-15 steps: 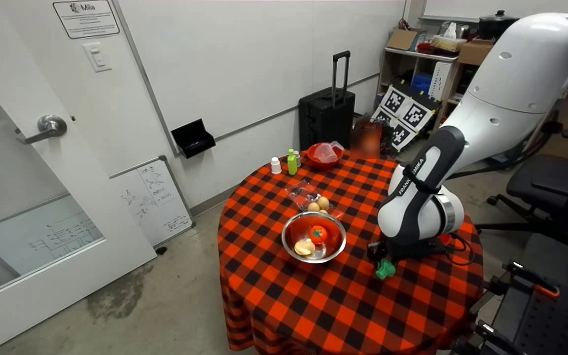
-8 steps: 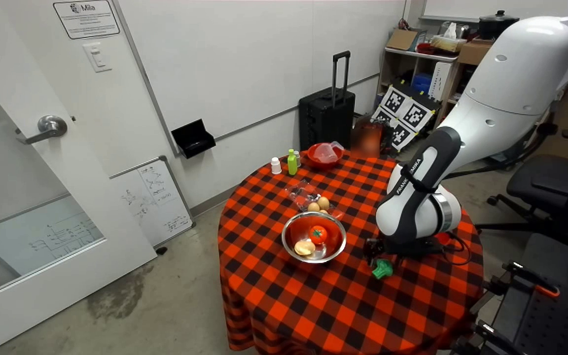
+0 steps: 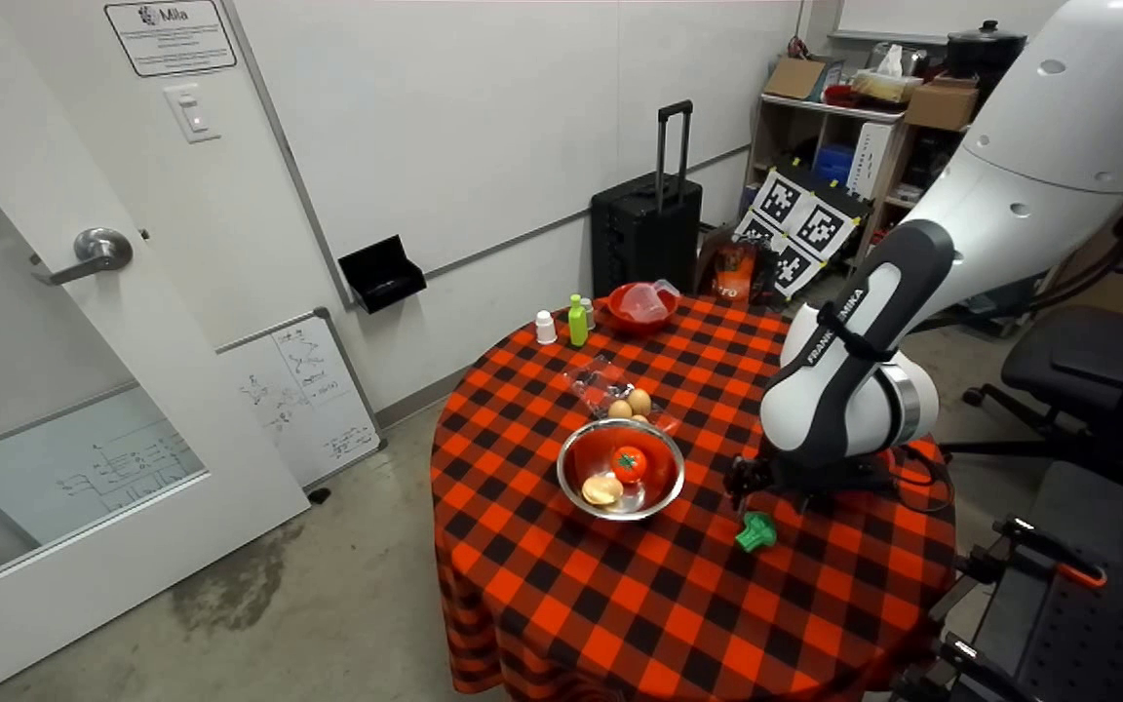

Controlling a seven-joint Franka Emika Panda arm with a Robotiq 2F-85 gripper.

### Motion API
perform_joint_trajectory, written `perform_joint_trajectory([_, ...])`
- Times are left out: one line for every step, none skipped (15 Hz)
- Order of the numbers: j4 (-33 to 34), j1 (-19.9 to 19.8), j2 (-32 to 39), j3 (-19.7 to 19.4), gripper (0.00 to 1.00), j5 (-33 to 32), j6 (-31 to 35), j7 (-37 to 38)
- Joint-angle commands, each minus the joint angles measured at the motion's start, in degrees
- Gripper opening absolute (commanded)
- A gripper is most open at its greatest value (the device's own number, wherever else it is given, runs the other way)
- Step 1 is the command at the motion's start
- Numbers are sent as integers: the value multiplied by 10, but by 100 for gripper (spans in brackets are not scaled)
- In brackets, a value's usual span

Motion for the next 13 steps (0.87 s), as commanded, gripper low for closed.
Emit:
perform_joint_trajectory([-72, -22, -90, 29, 100, 13, 3, -20])
perform_joint_trajectory([-84, -28, -106, 39, 100, 16, 10, -28])
perform_joint_trajectory([-96, -34, -124, 48, 100, 19, 14, -36])
perform_joint_trajectory([-106, -41, -140, 58, 100, 22, 15, -44])
perform_joint_trajectory([-115, -48, -156, 67, 100, 26, 15, -53])
perform_joint_trajectory([-124, -56, -172, 78, 100, 30, 12, -67])
perform_joint_trajectory([-133, -71, -185, 94, 100, 28, 13, -70])
perform_joint_trajectory([-100, -48, -144, 67, 100, 10, 2, -42])
perform_joint_trajectory([-108, -56, -157, 77, 100, 11, 2, -47])
perform_joint_trajectory([-115, -61, -167, 82, 100, 11, 2, -48])
perform_joint_trajectory([-119, -64, -173, 85, 100, 11, 2, -48])
perform_joint_trajectory([-122, -65, -175, 85, 100, 11, 2, -49])
perform_joint_trajectory([-123, -65, -175, 85, 100, 11, 2, -49])
